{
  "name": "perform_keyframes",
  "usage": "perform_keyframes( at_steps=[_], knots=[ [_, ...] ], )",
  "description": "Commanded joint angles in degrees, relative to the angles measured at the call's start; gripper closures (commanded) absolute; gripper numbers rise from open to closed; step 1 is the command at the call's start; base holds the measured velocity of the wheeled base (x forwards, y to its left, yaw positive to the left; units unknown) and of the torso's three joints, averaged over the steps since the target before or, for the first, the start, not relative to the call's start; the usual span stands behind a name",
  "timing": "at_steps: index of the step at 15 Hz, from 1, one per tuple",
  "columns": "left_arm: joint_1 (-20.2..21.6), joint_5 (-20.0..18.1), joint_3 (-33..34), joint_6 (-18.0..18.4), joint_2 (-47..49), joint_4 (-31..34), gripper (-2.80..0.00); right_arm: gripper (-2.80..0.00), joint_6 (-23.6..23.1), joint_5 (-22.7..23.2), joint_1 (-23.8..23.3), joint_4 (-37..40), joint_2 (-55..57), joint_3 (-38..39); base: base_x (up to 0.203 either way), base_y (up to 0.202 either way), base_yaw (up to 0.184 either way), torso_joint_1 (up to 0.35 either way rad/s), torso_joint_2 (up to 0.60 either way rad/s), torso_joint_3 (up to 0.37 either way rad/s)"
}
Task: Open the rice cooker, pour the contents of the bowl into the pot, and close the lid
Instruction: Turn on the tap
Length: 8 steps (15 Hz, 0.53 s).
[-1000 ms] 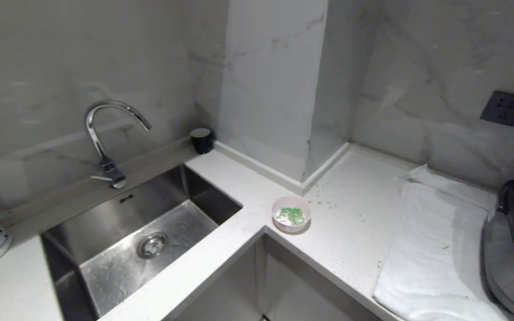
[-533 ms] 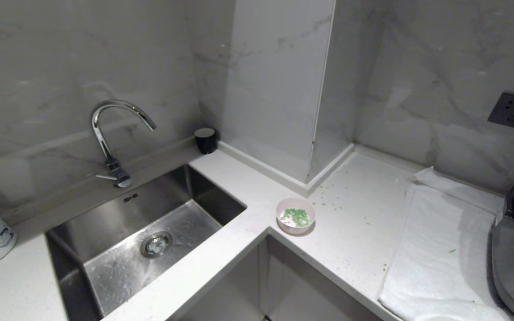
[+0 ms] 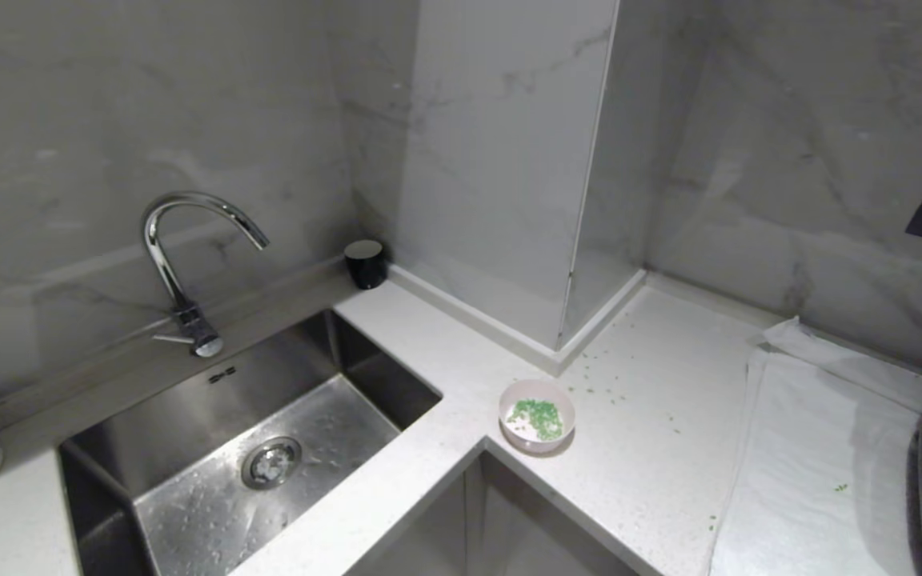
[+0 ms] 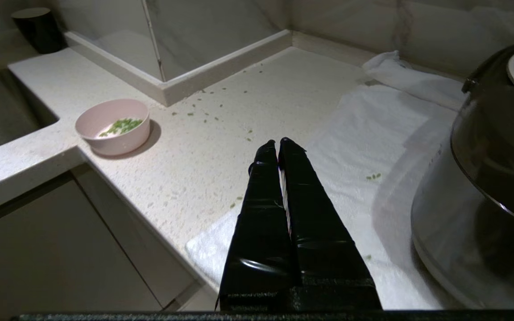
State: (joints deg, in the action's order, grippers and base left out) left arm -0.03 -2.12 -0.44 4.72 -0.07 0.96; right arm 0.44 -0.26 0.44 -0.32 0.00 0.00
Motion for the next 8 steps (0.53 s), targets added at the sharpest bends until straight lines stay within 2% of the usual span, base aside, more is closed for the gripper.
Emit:
perform_keyframes(
  at_steps=[1, 5, 8],
  knots=[
    [-0.1, -0.1, 0.0, 0.0, 0.0, 0.0, 0.0, 0.0, 0.0, 0.0, 0.0, 0.0, 0.0, 0.1, 0.199, 0.0, 0.001, -0.002, 0.0, -0.002],
    [0.0, 0.3, 0.1, -0.5, 0.0, -0.3, 0.0, 0.0, 0.0, 0.0, 0.0, 0.0, 0.0, 0.1, 0.174, 0.0, 0.003, 0.007, 0.0, 0.0],
    [-0.1, 0.3, 0.1, -0.5, 0.0, -0.3, 0.0, 0.0, 0.0, 0.0, 0.0, 0.0, 0.0, 0.1, 0.0, 0.0, 0.0, 0.0, 0.0, 0.0]
  ],
)
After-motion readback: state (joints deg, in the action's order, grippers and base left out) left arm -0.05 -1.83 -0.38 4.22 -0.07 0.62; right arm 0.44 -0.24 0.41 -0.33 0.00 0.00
